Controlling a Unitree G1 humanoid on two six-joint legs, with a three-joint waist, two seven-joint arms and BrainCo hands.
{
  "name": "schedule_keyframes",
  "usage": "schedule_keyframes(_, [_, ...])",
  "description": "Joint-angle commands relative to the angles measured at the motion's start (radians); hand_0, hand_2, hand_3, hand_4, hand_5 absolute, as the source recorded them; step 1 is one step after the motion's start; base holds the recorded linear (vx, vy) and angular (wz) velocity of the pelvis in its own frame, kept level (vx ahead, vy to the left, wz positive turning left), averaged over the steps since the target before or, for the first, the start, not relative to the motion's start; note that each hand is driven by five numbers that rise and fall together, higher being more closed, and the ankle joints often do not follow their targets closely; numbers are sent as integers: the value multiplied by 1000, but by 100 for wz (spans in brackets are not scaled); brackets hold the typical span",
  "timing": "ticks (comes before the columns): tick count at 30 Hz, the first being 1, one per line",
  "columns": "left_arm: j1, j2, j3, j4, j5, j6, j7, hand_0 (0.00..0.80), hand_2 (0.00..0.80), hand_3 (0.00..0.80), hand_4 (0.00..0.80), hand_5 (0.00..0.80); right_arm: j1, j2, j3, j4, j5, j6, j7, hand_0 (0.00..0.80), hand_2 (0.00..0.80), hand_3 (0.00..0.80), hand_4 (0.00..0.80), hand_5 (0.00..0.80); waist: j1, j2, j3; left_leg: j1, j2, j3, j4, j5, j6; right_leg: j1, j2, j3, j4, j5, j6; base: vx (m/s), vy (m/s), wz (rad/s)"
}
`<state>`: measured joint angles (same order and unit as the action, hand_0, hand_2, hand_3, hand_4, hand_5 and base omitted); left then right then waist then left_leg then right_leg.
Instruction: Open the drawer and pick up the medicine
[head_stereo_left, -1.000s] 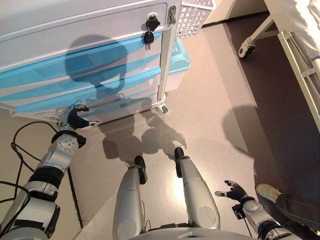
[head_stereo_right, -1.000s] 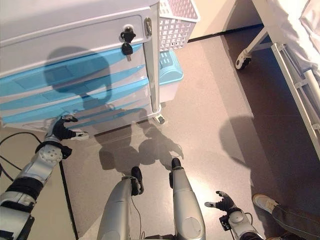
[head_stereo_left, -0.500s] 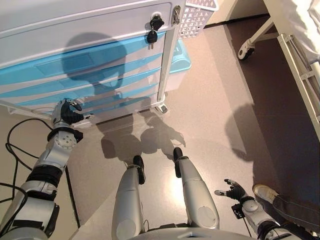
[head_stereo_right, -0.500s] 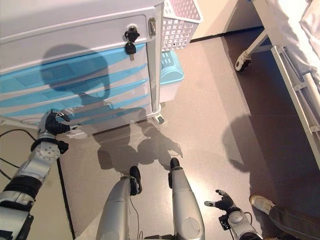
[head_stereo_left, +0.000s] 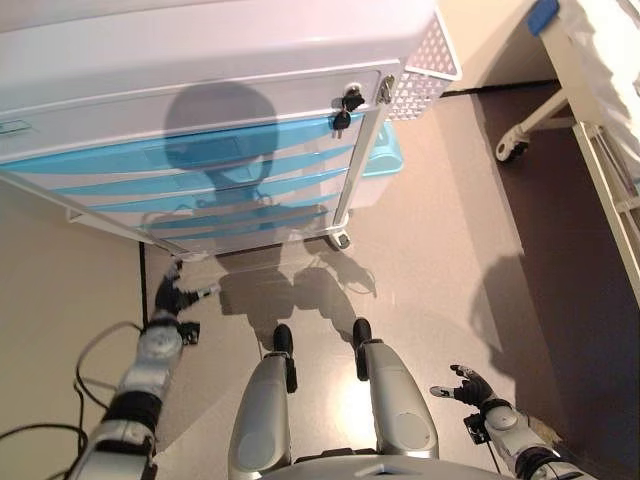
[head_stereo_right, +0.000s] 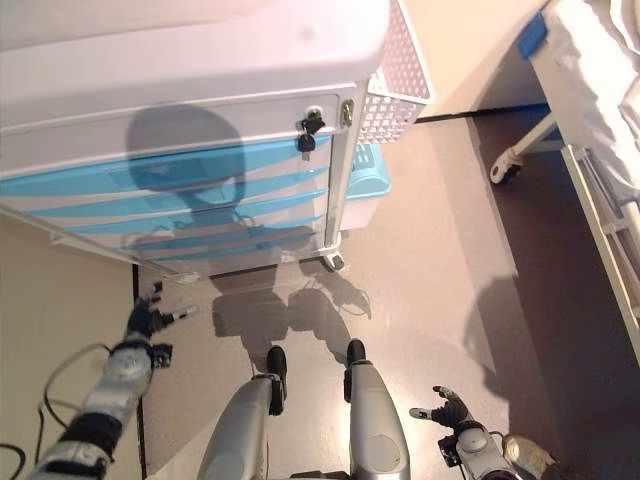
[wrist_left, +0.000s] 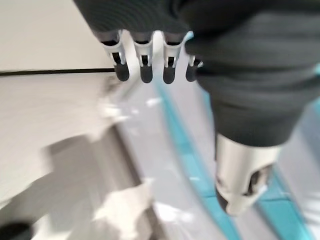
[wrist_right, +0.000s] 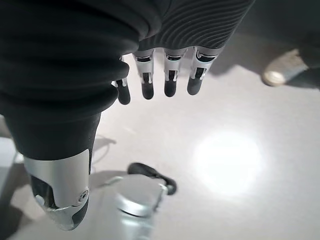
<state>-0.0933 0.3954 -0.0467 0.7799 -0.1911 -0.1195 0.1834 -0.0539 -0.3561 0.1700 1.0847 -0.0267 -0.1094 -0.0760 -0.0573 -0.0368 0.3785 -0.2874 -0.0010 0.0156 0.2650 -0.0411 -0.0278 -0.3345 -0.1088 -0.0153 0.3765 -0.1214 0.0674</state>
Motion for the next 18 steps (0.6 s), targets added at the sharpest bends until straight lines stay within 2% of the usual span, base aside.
schedule_keyframes(1, [-4, 29, 13, 29, -27, -34, -25, 0, 0, 0, 0, 0, 40, -23, -7, 25, 23, 5, -24, 0, 0, 0, 0, 0, 1, 3, -79, -12, -53, -22, -58, 16, 30, 19, 17, -32, -193, 143, 25, 79, -74, 33])
schedule_keyframes(2, [14, -15, 24, 107, -50, -26, -38, 0, 0, 0, 0, 0, 36, -16, -4, 42, 18, 7, -27, 0, 0, 0, 0, 0, 9, 8, -96, 39, -48, -33, -117, 42, 23, 69, 23, -56, -225, 144, 25, 82, -73, 26])
schedule_keyframes(5, [38, -49, 30, 150, -75, -19, -55, 0, 0, 0, 0, 0, 35, -10, 0, 40, 14, 9, -30, 0, 0, 0, 0, 0, 14, 5, -116, 75, -43, -42, -156, 57, 18, 107, 28, -78, -249, 143, 26, 70, -71, 23])
schedule_keyframes(6, [51, -76, 24, 184, -77, -13, -67, 0, 0, 0, 0, 0, 37, -1, 5, 50, 13, 11, -29, 0, 0, 0, 0, 0, 20, 1, -137, 106, -38, -50, -185, 69, 13, 142, 32, -98, -268, 139, 24, 58, -66, 16])
schedule_keyframes(8, [71, -89, 2, 230, -15, -4, -78, 0, 0, 0, 0, 0, 41, 10, 17, 52, 12, 12, -22, 0, 0, 0, 0, 0, 23, -7, -159, 136, -32, -54, -204, 76, 6, 178, 36, -114, -291, 139, 24, 55, -65, 28])
schedule_keyframes(13, [117, -129, -27, 324, 86, 12, -102, 0, 0, 0, 0, 0, 48, 42, 49, 60, 4, 9, 4, 0, 0, 0, 0, 0, 39, -31, -215, 187, -28, -51, -188, 45, 2, 260, 51, -117, -366, 151, 27, 70, -53, 6])
schedule_keyframes(18, [142, -152, -56, 417, 173, 26, -115, 0, 0, 0, 0, 0, 56, 74, 53, 69, 24, 5, 14, 0, 0, 0, 0, 0, 49, -29, -259, 249, -24, -46, -214, 34, 6, 315, 56, -110, -377, 141, 26, 66, -9, -3])
